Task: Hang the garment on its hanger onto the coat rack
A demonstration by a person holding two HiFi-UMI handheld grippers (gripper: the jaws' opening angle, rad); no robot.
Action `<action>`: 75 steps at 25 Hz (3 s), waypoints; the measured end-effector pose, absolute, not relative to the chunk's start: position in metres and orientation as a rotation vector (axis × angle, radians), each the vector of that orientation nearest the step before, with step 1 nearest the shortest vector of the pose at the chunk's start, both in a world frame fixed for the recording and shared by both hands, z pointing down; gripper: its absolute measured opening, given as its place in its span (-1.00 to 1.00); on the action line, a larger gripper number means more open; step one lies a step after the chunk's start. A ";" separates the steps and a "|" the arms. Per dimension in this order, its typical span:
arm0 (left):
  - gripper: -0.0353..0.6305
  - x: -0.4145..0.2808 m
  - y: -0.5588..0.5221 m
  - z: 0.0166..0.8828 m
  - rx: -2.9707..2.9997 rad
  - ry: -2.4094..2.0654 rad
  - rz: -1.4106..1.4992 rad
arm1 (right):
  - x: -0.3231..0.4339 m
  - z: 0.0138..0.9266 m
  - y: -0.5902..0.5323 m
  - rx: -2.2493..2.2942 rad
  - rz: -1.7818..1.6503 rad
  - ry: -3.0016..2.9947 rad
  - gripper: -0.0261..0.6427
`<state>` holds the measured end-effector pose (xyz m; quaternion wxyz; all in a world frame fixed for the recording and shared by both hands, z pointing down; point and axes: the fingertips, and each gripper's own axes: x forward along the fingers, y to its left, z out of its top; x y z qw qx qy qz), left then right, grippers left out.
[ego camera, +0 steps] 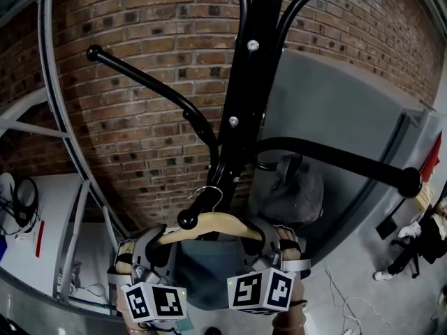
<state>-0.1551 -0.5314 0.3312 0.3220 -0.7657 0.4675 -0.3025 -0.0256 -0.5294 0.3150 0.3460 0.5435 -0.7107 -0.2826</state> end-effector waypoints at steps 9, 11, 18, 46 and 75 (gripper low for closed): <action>-0.58 -0.152 -0.529 0.322 -1.954 1.247 -0.721 | -0.036 0.312 -0.520 1.382 -0.748 -1.928 -0.69; -0.55 -0.150 -0.527 0.319 -1.955 1.250 -0.706 | -0.036 0.311 -0.517 1.370 -0.750 -1.949 -0.62; -0.48 -0.148 -0.512 0.306 -1.910 1.280 -0.673 | -0.040 0.304 -0.501 1.327 -0.776 -1.990 -0.53; -0.68 -0.123 -0.403 0.292 -1.880 1.365 -0.604 | -0.001 0.287 -0.399 1.457 -0.728 -2.132 -0.77; -0.88 -0.091 -0.258 0.316 -1.959 1.523 -0.703 | 0.044 0.305 -0.273 1.363 -0.682 -2.243 -0.84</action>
